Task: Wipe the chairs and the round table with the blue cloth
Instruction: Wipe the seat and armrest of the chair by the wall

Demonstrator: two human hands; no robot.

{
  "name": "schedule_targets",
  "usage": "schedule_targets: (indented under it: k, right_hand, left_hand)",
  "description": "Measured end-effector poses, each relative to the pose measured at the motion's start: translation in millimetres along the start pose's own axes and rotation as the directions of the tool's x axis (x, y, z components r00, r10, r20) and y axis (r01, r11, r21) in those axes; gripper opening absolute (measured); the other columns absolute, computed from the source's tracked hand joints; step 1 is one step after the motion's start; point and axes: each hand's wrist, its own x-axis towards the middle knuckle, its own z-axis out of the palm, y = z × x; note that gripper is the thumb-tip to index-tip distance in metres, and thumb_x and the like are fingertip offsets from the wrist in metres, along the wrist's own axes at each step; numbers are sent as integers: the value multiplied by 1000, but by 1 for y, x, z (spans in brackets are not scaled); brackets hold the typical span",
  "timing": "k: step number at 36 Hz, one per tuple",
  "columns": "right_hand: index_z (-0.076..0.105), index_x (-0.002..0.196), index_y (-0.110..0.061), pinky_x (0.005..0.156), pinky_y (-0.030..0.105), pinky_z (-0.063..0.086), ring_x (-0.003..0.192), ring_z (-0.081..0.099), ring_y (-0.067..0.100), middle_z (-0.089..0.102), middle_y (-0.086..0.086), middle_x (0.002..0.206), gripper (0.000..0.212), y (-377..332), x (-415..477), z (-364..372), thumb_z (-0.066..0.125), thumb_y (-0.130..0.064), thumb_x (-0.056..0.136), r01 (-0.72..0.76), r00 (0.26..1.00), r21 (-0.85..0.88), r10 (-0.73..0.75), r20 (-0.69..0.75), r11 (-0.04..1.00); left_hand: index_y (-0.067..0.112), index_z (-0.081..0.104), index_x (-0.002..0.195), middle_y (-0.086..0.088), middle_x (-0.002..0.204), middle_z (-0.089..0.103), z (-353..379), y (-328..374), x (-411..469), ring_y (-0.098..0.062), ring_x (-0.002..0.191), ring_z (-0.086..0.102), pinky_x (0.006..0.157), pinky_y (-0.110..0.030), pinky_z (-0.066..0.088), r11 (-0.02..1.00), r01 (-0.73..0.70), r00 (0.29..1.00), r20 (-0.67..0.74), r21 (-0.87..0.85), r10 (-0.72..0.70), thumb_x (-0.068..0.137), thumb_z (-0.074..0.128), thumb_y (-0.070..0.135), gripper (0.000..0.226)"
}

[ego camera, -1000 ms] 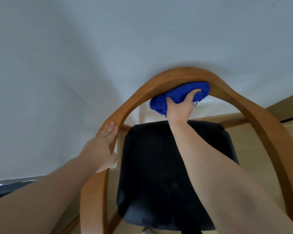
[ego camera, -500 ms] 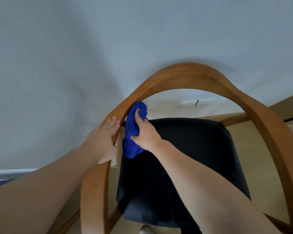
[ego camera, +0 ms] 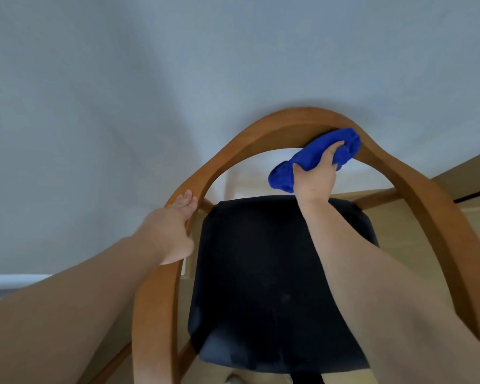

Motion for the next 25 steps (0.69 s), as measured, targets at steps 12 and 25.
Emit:
schedule_targets:
  k: [12, 25]
  right_hand:
    - [-4, 153, -11, 89, 37, 48, 109, 56, 35, 29, 18, 150, 90, -20, -35, 52, 60, -20, 90, 310, 939, -120, -285, 192, 943]
    - [-11, 152, -11, 82, 32, 51, 96, 59, 26, 35, 22, 145, 91, -9, -103, 77, 57, -22, 92, 661, 630, -154, -433, 645, 734]
  left_hand:
    - [34, 1, 149, 17, 155, -10, 0, -6, 0, -8, 144, -1, 114, -33, 22, 998, -39, 999, 14, -52, 40, 81, 62, 8, 95]
    - [30, 3, 151, 15, 156, -8, 7, -10, 1, -3, 142, -1, 112, -26, 13, 997, -67, 997, -31, -44, 66, 78, 59, 10, 94]
